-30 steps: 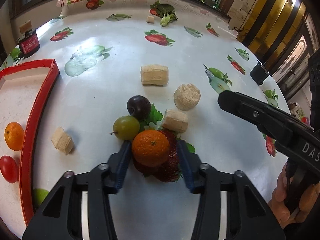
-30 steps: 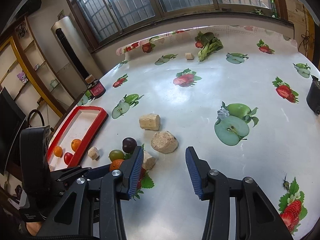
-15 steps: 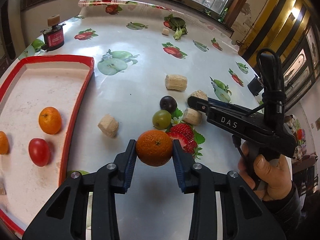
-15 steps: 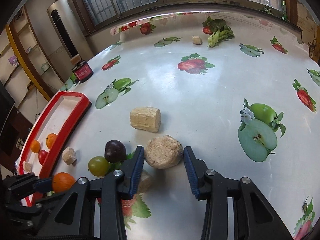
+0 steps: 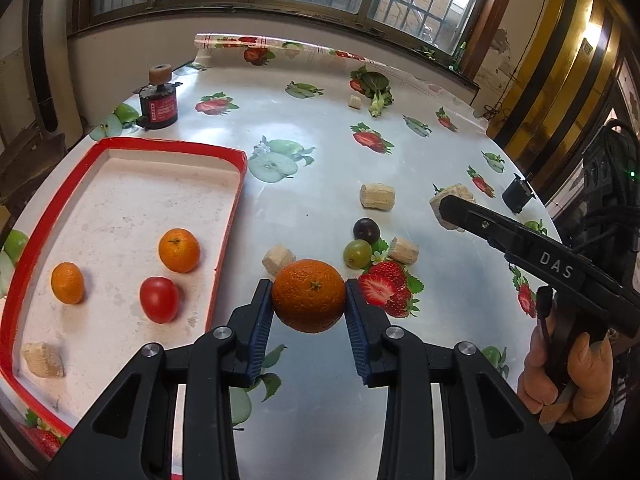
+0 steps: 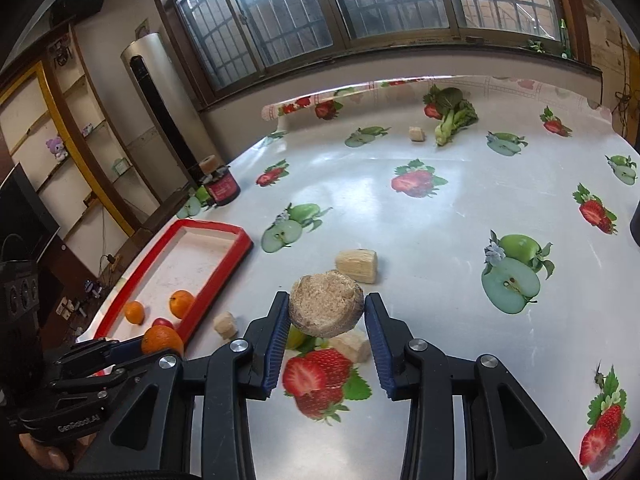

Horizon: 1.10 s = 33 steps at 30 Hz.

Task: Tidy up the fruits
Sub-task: 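Carry the orange and the round beige bun over the red-rimmed tray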

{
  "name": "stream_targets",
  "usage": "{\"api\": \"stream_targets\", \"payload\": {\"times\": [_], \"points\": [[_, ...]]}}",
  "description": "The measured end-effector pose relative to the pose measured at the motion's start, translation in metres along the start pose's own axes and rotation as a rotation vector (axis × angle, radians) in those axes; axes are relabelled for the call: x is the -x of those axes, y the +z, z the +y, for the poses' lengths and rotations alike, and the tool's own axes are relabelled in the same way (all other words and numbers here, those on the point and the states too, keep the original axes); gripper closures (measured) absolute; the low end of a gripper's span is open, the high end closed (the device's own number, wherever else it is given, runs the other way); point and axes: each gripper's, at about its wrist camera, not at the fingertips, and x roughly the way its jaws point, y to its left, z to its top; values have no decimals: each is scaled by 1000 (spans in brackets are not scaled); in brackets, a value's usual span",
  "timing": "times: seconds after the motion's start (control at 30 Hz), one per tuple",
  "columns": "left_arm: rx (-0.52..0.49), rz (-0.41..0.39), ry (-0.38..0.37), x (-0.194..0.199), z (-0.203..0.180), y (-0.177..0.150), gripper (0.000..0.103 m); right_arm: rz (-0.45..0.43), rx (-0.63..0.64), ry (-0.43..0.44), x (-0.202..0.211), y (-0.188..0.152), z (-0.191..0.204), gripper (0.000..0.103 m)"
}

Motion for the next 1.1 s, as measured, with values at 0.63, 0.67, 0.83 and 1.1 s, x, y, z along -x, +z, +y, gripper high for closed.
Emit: {"api": "stream_targets", "payload": {"times": [0.63, 0.67, 0.83, 1.1], "points": [[65, -55, 66, 34, 44, -8, 70, 1, 101, 97, 14, -6, 73, 64], [68, -57, 69, 35, 46, -7, 70, 2, 107, 98, 14, -6, 75, 64], [84, -69, 83, 40, 56, -6, 70, 8, 131, 110, 12, -5, 89, 64], [107, -80, 101, 44, 74, -5, 70, 13, 161, 128, 8, -3, 109, 64]]}}
